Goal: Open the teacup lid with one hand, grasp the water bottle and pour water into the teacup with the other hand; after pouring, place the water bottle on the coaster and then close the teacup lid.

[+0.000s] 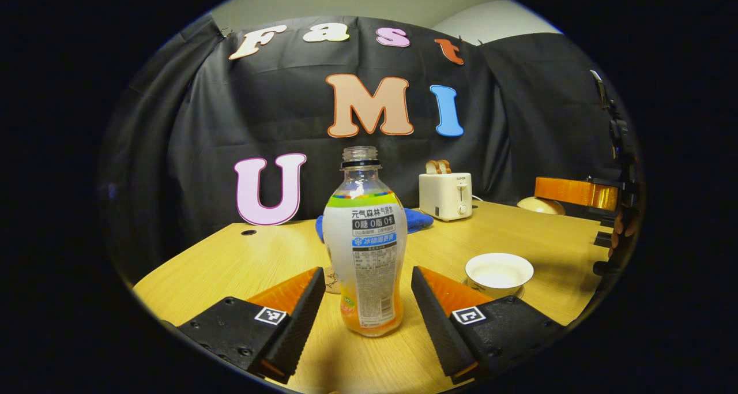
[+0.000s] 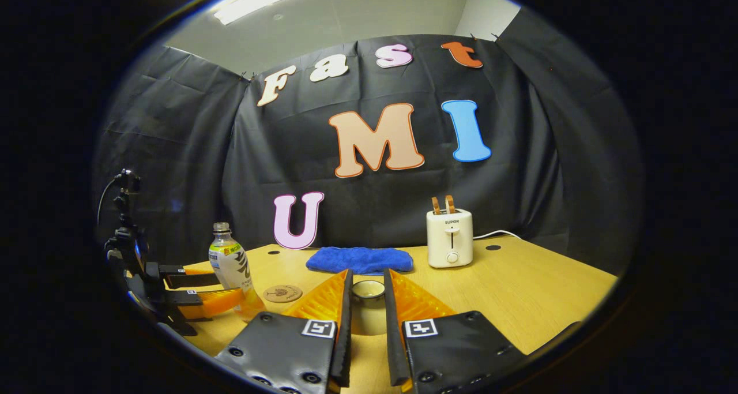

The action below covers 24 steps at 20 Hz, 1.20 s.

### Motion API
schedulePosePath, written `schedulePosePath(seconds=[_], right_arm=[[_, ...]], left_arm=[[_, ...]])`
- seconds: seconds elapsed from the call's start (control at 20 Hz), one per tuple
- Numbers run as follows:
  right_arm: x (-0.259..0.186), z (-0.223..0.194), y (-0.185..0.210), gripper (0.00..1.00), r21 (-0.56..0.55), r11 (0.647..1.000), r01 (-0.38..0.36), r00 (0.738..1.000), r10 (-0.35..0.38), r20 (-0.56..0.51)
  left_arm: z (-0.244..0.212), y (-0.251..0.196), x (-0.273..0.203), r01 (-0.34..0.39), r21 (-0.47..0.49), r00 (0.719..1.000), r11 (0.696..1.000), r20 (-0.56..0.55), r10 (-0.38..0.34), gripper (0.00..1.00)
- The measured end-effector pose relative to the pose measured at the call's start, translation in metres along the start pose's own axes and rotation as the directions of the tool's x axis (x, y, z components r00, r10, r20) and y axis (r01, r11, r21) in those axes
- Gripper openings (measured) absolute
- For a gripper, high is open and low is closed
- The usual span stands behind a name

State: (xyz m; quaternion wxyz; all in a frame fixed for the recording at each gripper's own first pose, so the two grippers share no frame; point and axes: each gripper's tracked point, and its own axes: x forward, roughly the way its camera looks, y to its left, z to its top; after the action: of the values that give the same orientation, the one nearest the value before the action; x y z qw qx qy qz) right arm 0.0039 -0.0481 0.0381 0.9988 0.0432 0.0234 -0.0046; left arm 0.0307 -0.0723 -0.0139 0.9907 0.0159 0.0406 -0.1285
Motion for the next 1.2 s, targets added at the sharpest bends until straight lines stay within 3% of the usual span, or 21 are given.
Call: schedulePosePath(seconds=[0.3,0.45,0.75,1.0,1.2], right_arm=[[-0.001,0.002,-0.006,0.29,0.009,1.0,0.005,1.0,-0.005,-0.007],[-0.001,0.003,-0.007,0.29,0.006,1.0,0.006,1.0,-0.006,-0.005],[-0.001,0.009,-0.009,0.29,-0.039,0.999,0.002,1.0,-0.002,-0.012],[0.0,0.008,-0.016,0.31,-0.021,1.0,0.01,1.0,-0.01,-0.011],[-0.001,0.009,-0.022,0.29,-0.007,1.0,0.018,1.0,-0.018,-0.014]], left_arm=[[-0.003,-0.001,0.007,0.024,0.004,1.0,1.0,-0.011,-0.024,0.67],[-0.003,-0.003,0.008,0.035,0.009,0.999,0.999,-0.009,-0.035,0.63],[-0.003,0.005,0.011,0.022,0.163,0.999,0.986,-0.03,-0.017,0.55],[0.0,0.016,0.011,-0.032,0.379,0.998,0.925,-0.044,0.053,0.56],[0.004,0.016,0.013,-0.054,0.488,0.997,0.871,-0.026,0.077,0.56]])
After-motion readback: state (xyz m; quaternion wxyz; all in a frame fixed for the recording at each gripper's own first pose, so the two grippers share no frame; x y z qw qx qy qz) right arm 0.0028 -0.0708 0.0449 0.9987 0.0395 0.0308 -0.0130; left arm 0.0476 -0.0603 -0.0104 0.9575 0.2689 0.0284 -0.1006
